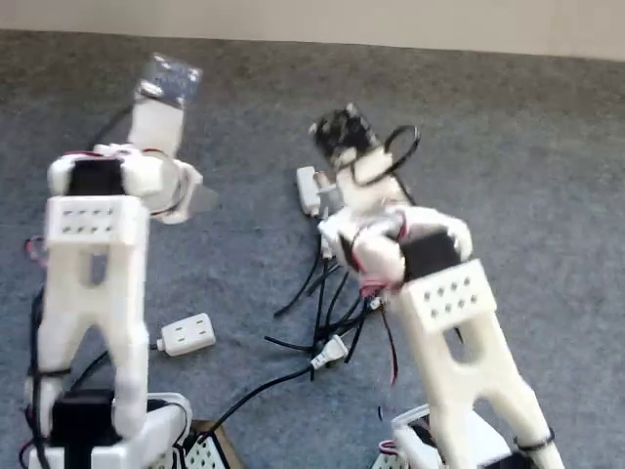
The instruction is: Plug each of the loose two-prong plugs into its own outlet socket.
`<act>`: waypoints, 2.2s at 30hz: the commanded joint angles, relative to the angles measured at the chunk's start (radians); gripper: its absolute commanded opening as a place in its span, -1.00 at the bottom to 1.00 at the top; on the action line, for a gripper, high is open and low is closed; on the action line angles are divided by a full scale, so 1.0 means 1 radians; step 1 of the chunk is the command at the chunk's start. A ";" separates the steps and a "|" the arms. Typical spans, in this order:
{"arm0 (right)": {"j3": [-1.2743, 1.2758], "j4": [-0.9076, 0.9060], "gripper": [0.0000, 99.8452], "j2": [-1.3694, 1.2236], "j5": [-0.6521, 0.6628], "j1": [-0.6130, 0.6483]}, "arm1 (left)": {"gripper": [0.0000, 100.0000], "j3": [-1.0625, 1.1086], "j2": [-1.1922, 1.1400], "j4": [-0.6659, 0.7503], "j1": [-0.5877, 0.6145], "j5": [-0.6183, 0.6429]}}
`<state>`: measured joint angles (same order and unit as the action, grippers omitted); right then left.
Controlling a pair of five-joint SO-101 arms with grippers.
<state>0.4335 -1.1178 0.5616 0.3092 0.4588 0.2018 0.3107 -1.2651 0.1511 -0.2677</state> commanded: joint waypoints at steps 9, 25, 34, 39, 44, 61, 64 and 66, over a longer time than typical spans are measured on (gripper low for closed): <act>0.659 0.453 -0.99 0.390 -0.100 0.326 | -0.17 -0.119 0.217 -0.180 -0.025 -0.064; 0.670 0.449 -0.99 0.383 -0.189 0.380 | -0.18 0.625 0.716 0.161 -0.188 0.084; 0.659 0.369 -0.99 0.463 -0.190 0.387 | -0.18 0.805 0.759 0.279 -0.186 0.124; 0.595 0.265 -0.99 0.558 -0.189 0.371 | -0.18 0.895 0.762 0.331 -0.189 0.123; 0.476 0.160 -0.99 0.585 -0.184 0.344 | -0.18 0.909 0.766 0.328 -0.189 0.123; 0.387 0.114 -0.99 0.509 -0.183 0.246 | -0.18 0.952 0.766 0.325 -0.249 0.118; 0.329 0.081 -0.99 0.420 -0.183 0.249 | -0.18 0.915 0.763 0.325 -0.217 0.120; 0.295 0.053 -0.99 0.377 -0.183 0.251 | -0.18 0.871 0.759 0.325 -0.159 0.120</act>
<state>0.8631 -1.0334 1.0050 0.1312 0.7503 1.1423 1.0733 -0.9383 -0.0713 -0.1496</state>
